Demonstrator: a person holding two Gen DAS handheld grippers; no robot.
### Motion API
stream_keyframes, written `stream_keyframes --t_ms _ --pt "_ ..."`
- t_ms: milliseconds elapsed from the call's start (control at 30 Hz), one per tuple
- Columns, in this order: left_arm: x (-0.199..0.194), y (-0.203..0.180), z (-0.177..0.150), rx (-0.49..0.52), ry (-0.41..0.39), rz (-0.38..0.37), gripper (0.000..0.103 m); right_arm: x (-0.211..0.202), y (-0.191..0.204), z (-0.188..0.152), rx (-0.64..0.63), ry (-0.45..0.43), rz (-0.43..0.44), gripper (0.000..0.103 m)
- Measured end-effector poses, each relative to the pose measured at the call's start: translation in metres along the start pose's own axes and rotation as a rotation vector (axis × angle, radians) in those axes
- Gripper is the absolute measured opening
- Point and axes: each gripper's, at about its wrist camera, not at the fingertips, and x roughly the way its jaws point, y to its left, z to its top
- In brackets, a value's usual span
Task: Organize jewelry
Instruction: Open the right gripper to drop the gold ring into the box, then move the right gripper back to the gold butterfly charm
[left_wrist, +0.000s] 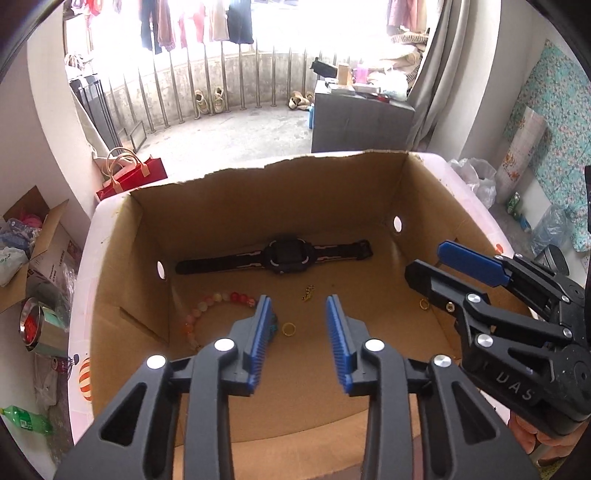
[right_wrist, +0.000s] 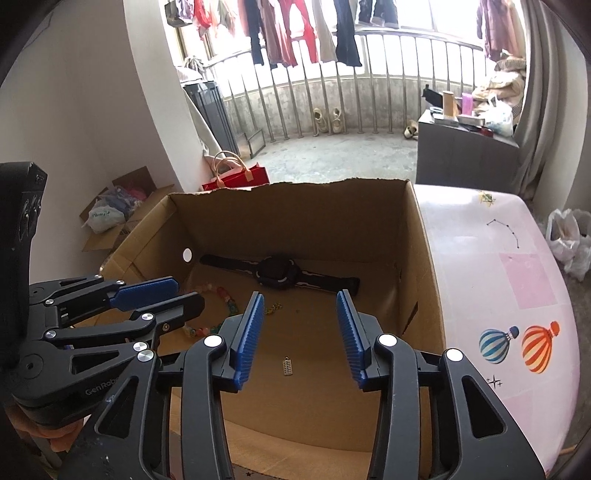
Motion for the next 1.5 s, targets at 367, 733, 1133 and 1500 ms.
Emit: stream_keyframes --t_ms 367,733,1133,1500 --pt "-0.084 0.01 -0.043 -0.051 -0.212 -0.049 0.046 -0.091 -0.023 -0.03 0.121 -0.167 0.066 0.041" --pt "-0.112 0.01 -0.134 -0.064 -0.206 -0.057 0.055 -0.093 -0.02 -0.088 0.195 -0.026 0.078 0.042" --pt "-0.05 -0.013 -0.16 0.021 -0.07 -0.063 0.049 -0.041 0.029 -0.138 0.151 0.179 0.152 0.035" --pt "-0.018 -0.028 -0.146 0.149 -0.003 -0.032 0.03 -0.005 0.057 -0.123 0.003 0.214 0.206 0.027"
